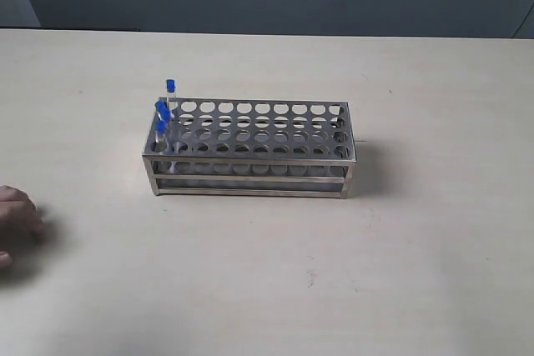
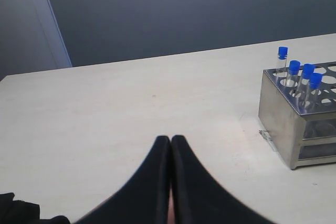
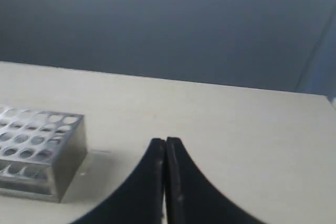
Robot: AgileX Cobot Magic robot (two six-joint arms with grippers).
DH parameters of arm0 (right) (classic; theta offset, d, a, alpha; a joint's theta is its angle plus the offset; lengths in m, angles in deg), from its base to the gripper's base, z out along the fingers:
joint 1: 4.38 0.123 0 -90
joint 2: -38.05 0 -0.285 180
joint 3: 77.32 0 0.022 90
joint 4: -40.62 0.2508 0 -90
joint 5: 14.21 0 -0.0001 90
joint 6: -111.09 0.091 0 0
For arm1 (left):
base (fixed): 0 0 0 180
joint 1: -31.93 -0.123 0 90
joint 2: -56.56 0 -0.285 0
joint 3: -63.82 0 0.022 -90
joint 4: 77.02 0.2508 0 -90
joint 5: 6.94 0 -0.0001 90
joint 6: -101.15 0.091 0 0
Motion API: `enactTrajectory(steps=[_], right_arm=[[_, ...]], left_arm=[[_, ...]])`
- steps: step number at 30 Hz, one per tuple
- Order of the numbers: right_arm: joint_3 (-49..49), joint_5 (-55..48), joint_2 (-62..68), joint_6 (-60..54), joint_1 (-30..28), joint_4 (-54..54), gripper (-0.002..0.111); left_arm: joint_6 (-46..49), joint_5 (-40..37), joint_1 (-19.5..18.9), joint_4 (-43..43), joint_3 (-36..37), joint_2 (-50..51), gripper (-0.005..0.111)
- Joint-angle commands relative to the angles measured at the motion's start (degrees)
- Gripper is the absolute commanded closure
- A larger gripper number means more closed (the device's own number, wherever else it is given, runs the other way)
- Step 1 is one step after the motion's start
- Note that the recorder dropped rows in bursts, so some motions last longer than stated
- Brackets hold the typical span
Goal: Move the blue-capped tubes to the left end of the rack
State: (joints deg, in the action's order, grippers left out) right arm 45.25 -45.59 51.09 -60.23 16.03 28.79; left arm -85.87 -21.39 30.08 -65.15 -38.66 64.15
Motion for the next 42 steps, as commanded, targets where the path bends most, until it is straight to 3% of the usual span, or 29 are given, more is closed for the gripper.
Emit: enactTrajectory(steps=[1,4,8,26,42], right_arm=[[-4.83,1.77,-5.26,0.45,-14.17,6.27,0.109],[-7.11,1.77,-5.26,0.45,-22.16,9.78,0.109],[-8.77,1.79,-5.26,0.31,-26.57,10.64,0.109],[-19.73,9.4,-5.26,-1.23,-26.71,9.43,0.109],[-19.79,10.56,-5.26,-4.23,-26.71,9.21,0.109]], left_arm=[[-0.04,0.37,0.25,-0.3,-0.3,0.2,0.106],[-0.04,0.37,0.25,-0.3,-0.3,0.2,0.106],[-0.04,0.37,0.25,-0.3,-0.3,0.2,0.106],[-0.04,0.37,0.25,-0.3,-0.3,0.2,0.106],[-0.04,0.37,0.25,-0.3,-0.3,0.2,0.106]])
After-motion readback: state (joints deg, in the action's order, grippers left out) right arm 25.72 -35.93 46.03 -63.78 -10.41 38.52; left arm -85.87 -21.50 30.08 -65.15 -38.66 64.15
